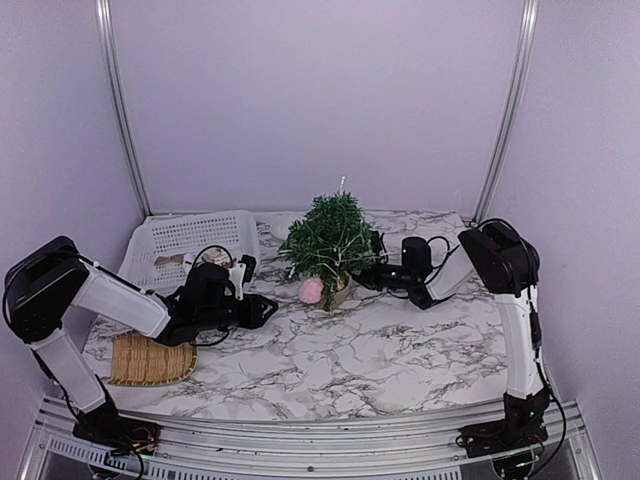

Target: Decorate the small christmas tree

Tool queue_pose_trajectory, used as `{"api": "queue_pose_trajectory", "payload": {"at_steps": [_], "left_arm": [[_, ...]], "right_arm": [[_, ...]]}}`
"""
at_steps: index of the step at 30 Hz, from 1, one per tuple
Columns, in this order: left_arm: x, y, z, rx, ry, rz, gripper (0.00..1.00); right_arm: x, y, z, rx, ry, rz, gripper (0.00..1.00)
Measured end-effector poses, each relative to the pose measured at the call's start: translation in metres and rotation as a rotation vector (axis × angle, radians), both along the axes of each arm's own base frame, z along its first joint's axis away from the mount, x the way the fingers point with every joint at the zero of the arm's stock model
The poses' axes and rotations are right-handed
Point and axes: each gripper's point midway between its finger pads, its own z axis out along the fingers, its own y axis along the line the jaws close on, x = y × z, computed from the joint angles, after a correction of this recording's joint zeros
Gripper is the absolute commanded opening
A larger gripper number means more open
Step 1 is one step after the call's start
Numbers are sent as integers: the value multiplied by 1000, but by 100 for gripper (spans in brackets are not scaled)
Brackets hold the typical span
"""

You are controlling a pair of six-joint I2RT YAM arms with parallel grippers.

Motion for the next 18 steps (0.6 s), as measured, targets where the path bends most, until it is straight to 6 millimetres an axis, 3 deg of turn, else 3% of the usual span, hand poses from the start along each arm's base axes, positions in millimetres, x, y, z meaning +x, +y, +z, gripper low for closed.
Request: {"api": "queue_pose_trajectory", "payload": {"at_steps": [18], "left_arm": [[16,-14,-11,14,5,-3,33]], "right_arm": [[-42,-11,0,30,30,3,30]]}}
